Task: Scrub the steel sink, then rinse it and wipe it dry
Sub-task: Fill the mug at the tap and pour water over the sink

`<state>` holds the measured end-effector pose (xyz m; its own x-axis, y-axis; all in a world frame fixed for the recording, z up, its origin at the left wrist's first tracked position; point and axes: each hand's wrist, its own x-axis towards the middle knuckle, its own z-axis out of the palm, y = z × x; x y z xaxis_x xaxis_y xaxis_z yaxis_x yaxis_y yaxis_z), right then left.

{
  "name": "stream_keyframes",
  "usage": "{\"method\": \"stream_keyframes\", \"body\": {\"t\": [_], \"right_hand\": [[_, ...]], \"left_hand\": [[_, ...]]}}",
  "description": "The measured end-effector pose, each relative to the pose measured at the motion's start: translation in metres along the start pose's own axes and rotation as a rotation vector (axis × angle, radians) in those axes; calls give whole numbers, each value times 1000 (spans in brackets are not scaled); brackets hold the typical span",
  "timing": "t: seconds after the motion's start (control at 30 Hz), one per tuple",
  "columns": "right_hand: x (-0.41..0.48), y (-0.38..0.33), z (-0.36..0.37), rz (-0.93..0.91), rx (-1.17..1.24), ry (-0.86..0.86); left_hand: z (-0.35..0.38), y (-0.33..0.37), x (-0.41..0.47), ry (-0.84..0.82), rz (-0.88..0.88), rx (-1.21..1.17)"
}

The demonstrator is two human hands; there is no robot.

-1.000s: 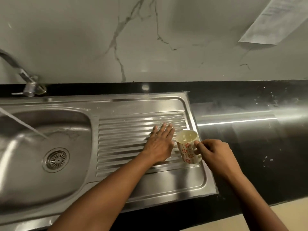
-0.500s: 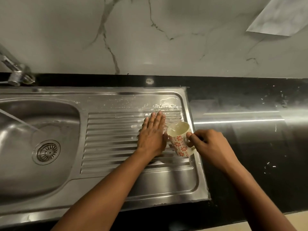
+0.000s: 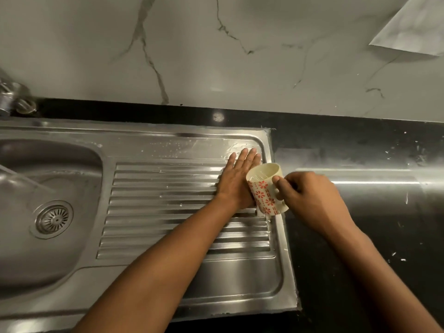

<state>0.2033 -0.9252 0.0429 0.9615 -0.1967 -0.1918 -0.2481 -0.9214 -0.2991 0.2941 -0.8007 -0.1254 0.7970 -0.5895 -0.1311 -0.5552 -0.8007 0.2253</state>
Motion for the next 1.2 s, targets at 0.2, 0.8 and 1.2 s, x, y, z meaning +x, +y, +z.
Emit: {"method": "stream_keyframes", "body": {"t": [0.2,0.8,1.2], "right_hand": [[21,-7,-2,-80,-19,-9],[38,3,-18,-100,-66,-20],[61,-28,3,-179,-74,-12]], "left_hand": [[-2,-22,-15,84,-279,-67],[-10,3,12,103,-7,-187],[-4,-70,-43,146,-398,-115]]}}
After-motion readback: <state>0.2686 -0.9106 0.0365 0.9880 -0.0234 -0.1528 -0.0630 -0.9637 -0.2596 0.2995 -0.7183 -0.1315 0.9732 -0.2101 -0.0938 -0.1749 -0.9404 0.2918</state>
